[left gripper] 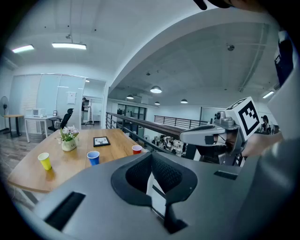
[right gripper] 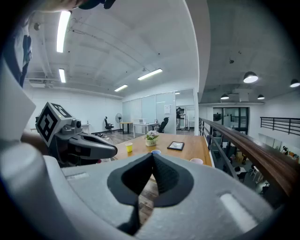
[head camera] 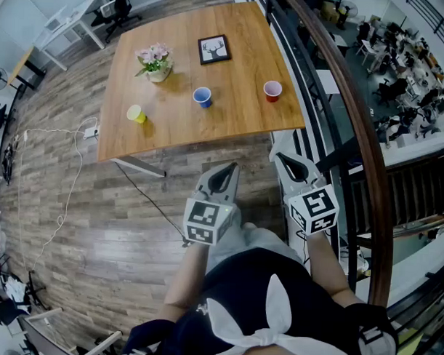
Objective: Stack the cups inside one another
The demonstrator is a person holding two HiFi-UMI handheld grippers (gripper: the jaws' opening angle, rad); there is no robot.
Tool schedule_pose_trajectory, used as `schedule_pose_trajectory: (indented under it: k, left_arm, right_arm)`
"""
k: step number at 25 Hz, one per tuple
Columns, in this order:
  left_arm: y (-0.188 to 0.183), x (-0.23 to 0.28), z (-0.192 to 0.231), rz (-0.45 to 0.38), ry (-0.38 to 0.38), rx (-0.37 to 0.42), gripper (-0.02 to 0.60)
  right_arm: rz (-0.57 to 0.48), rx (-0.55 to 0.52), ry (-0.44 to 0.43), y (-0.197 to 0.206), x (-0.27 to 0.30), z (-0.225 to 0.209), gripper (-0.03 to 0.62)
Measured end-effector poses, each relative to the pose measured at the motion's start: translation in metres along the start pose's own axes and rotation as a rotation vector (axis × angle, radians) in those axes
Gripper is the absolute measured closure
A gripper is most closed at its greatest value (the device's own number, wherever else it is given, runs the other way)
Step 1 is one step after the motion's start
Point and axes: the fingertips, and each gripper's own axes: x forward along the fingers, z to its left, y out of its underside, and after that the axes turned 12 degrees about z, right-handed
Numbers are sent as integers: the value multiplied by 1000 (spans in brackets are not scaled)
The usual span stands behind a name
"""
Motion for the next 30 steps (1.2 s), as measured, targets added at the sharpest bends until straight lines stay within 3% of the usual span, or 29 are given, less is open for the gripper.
schedule_pose_trajectory:
  k: [8, 20, 22, 30]
  left_arm:
    - [-2, 4, 4, -1, 17, -16, 565]
    - [-19, 46, 58, 22, 46, -29, 565]
    - [-21, 54, 70, 29, 51, -30, 565]
    - [-37, 86, 117, 54, 66, -39, 565]
  right_arm:
    - [3, 10, 7, -1, 7, -4, 595]
    - [79, 40, 95, -10, 62, -52, 592]
    - [97, 55, 93, -12, 76, -60, 502]
    - [129, 88, 101, -30, 126, -93, 407]
